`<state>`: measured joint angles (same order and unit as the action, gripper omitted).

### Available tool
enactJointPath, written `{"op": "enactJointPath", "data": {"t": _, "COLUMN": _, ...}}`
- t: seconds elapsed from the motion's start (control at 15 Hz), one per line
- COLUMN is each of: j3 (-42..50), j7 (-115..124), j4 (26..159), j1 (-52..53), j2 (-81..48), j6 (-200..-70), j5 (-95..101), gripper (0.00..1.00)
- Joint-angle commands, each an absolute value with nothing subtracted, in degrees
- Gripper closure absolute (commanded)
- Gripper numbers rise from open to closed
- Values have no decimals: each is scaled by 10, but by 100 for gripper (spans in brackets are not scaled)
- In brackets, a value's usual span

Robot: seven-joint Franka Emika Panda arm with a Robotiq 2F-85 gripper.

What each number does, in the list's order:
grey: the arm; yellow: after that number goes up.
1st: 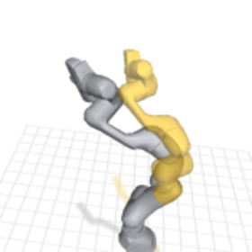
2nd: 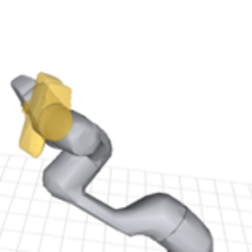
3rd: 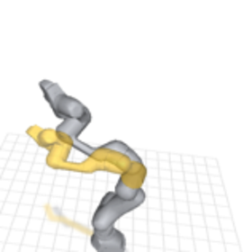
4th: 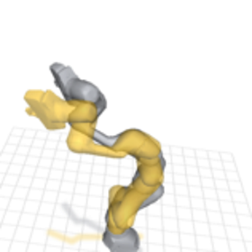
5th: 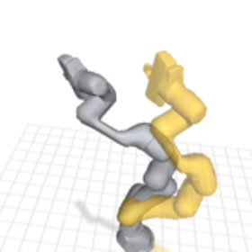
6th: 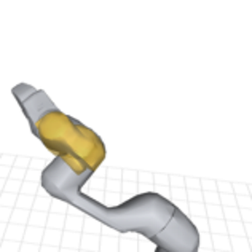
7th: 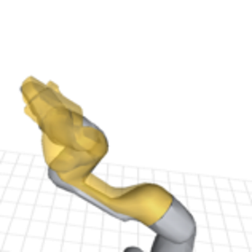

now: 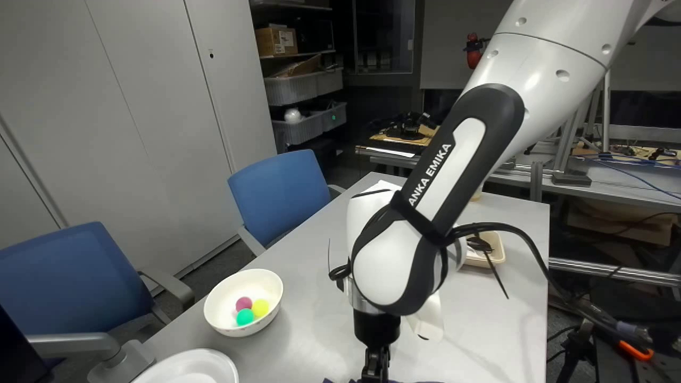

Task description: Unfold the T-shirt slightly and move it to the right

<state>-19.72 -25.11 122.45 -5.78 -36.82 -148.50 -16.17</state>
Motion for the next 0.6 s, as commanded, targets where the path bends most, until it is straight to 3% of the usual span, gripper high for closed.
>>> {"op": "enactJointPath", "data": {"t": 0.0, "j3": -205, "j7": -260, "j4": 1210, "j1": -69, "j2": -378, "j6": -1480, "j5": -168, "gripper": 60}}
{"op": "enactJointPath", "data": {"t": 0.33, "j3": -191, "j7": -240, "j4": 1204, "j1": -53, "j2": -366, "j6": -1482, "j5": -154, "gripper": 97}}
{"op": "enactJointPath", "data": {"t": 0.53, "j3": -163, "j7": -212, "j4": 1194, "j1": -11, "j2": -354, "j6": -1493, "j5": -105, "gripper": 100}}
